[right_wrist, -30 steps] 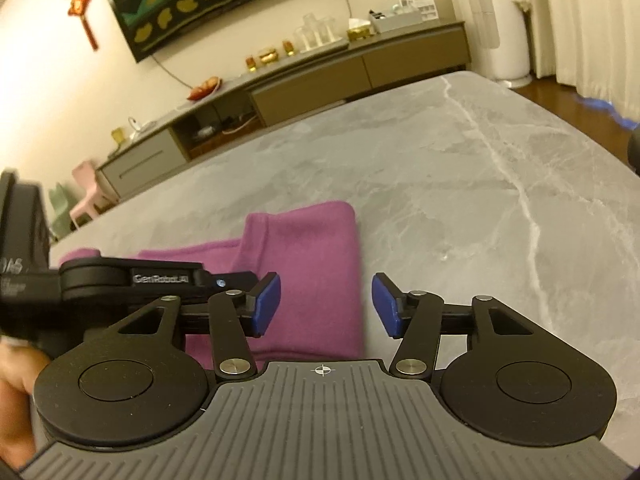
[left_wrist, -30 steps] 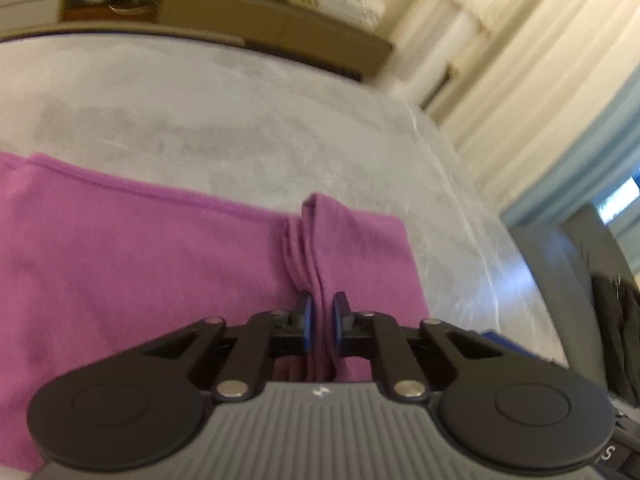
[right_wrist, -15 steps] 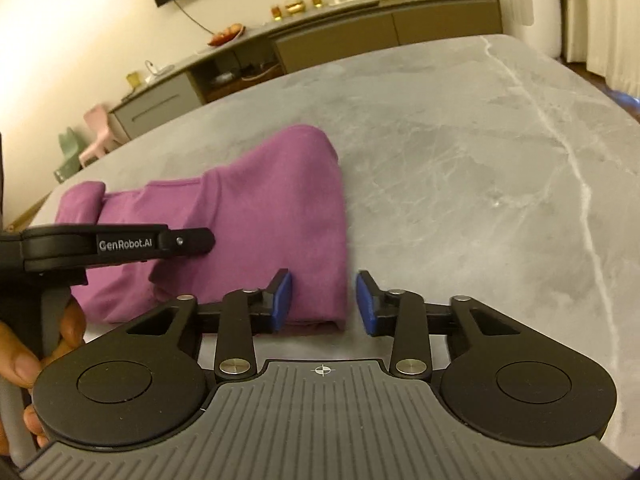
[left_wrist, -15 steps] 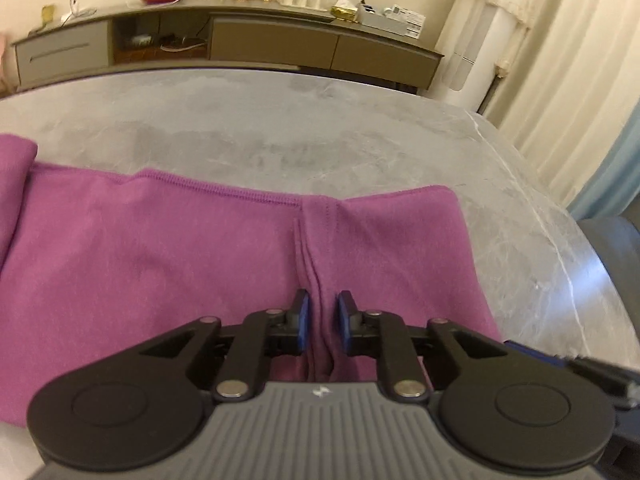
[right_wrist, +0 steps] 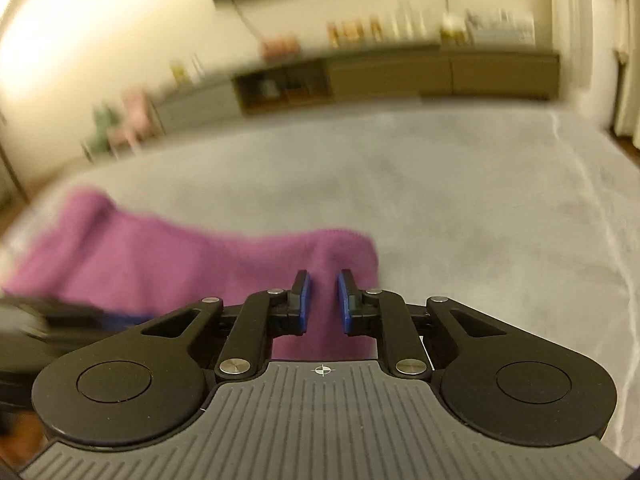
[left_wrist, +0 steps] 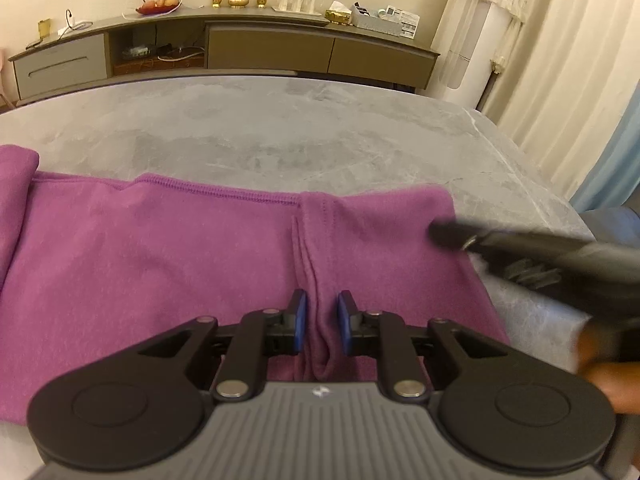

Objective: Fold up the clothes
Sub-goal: 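Fold the pants end over with both grippers toward the folded bundle, then open both grippers to release the folded pants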

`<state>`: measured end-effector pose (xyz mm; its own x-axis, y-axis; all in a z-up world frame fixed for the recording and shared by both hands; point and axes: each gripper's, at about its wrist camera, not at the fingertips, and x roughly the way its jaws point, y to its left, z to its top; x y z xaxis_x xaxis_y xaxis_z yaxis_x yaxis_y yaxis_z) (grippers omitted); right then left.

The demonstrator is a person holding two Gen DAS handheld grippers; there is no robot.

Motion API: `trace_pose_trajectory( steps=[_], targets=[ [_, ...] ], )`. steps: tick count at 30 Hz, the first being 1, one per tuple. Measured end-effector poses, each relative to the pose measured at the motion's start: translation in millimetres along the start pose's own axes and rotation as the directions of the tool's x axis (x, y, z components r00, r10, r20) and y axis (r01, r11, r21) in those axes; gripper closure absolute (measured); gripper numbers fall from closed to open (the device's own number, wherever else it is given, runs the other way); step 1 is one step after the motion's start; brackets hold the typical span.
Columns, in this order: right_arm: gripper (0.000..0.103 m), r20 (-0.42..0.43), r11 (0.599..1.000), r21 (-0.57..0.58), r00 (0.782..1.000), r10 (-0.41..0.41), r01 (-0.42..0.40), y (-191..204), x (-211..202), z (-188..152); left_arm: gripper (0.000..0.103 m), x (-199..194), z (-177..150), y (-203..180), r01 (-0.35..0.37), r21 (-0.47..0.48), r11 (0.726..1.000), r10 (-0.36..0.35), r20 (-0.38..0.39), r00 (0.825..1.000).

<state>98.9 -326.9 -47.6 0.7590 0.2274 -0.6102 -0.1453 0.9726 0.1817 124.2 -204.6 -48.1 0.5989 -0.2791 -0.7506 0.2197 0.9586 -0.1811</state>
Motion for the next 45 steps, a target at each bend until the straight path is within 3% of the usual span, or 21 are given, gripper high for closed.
trace_pose_trajectory(
  steps=[7, 9, 10, 11, 13, 14, 15, 18, 20, 25, 27, 28, 29, 30, 31, 33, 34, 35, 38, 42, 45],
  targets=[
    [0.091, -0.047, 1.000, -0.023, 0.999, 0.004, -0.005, 3, -29, -20, 0.084, -7, 5, 12, 0.035, -0.063, 0.997, -0.035, -0.002, 0.999],
    [0.091, -0.002, 0.999, -0.045, 1.000, 0.011, -0.011, 4, -41, -32, 0.084, -13, 7, 10, 0.025, -0.057, 0.998, -0.024, 0.015, 1.000],
    [0.086, -0.003, 1.000, -0.027, 1.000, 0.005, -0.005, 3, -48, -32, 0.084, -16, 8, 10, 0.021, -0.054, 0.998, -0.019, 0.024, 1.000],
    [0.067, -0.007, 1.000, 0.022, 1.000, 0.004, -0.004, 1, -58, -30, 0.084, -19, 8, 9, 0.016, -0.051, 0.999, -0.014, 0.033, 0.999],
    [0.041, 0.015, 0.993, 0.120, 1.000, 0.008, -0.010, -4, -82, -31, 0.069, -25, 10, 7, 0.006, -0.046, 0.999, -0.004, 0.050, 0.999],
    [0.033, 0.005, 0.988, 0.152, 1.000, 0.001, -0.002, -5, -91, -35, 0.063, -29, 11, 6, 0.002, -0.044, 0.999, 0.001, 0.058, 0.998],
    [0.033, -0.006, 0.984, 0.180, 1.000, -0.004, 0.005, -5, -100, -38, 0.052, -32, 12, 6, -0.003, -0.041, 0.999, 0.006, 0.067, 0.998],
    [0.047, -0.082, 0.990, 0.139, 0.997, -0.011, 0.023, 5, -95, -53, 0.031, -42, 15, 1, -0.016, -0.031, 0.999, 0.019, 0.097, 0.995],
    [0.090, -0.073, 0.994, 0.091, 0.996, -0.046, 0.053, 13, -93, -60, 0.022, -48, 26, -12, 0.020, 0.001, 1.000, -0.020, 0.100, 0.995],
    [0.094, 0.077, 0.999, -0.029, 0.997, -0.023, 0.025, 49, -127, -56, 0.017, -34, 49, -52, 0.204, 0.110, 0.973, -0.201, -0.037, 0.979],
    [0.094, 0.120, 0.995, -0.097, 0.993, -0.007, 0.018, 63, -137, -56, 0.016, -20, 56, -69, 0.199, 0.173, 0.965, -0.184, -0.099, 0.978],
    [0.094, 0.121, 0.994, -0.108, 0.993, 0.002, 0.011, 66, -139, -57, 0.024, -9, 57, -74, 0.177, 0.200, 0.964, -0.153, -0.134, 0.979],
    [0.094, 0.122, 0.993, -0.119, 0.993, 0.010, 0.004, 69, -141, -58, 0.039, 1, 57, -76, 0.150, 0.219, 0.964, -0.115, -0.165, 0.980],
    [0.094, 0.122, 0.991, -0.131, 0.992, 0.019, -0.003, 71, -143, -59, 0.082, 9, 57, -73, 0.130, 0.219, 0.967, -0.088, -0.189, 0.978],
    [0.094, 0.123, 0.990, -0.140, 0.992, 0.029, -0.011, 74, -145, -60, 0.087, 13, 58, -66, 0.118, 0.192, 0.974, -0.078, -0.206, 0.975],
    [0.089, 0.113, 0.992, -0.113, 0.991, 0.074, -0.062, 73, -147, -57, 0.087, 2, 62, -42, 0.149, 0.117, 0.982, -0.127, -0.175, 0.976],
    [0.075, 0.119, 0.993, -0.084, 0.988, 0.096, -0.086, 72, -153, -55, 0.087, -12, 63, -27, 0.158, 0.097, 0.983, -0.143, -0.143, 0.979],
    [0.070, 0.127, 0.992, -0.056, 0.985, 0.118, -0.112, 71, -158, -54, 0.087, -26, 64, -9, 0.165, 0.073, 0.984, -0.156, -0.110, 0.982],
    [0.069, 0.134, 0.980, 0.007, 0.972, 0.194, -0.197, 75, -163, -44, 0.087, -66, 65, 49, 0.181, 0.001, 0.983, -0.181, -0.020, 0.983],
    [0.067, 0.062, 0.974, 0.031, 0.973, 0.222, -0.224, 96, -132, -39, 0.085, -59, 47, 127, 0.084, -0.099, 0.991, -0.090, -0.053, 0.995],
    [0.067, 0.018, 0.980, -0.012, 0.980, 0.197, -0.197, 116, -107, -38, 0.079, -38, 28, 156, 0.074, -0.153, 0.985, -0.090, -0.101, 0.991]
  ],
)
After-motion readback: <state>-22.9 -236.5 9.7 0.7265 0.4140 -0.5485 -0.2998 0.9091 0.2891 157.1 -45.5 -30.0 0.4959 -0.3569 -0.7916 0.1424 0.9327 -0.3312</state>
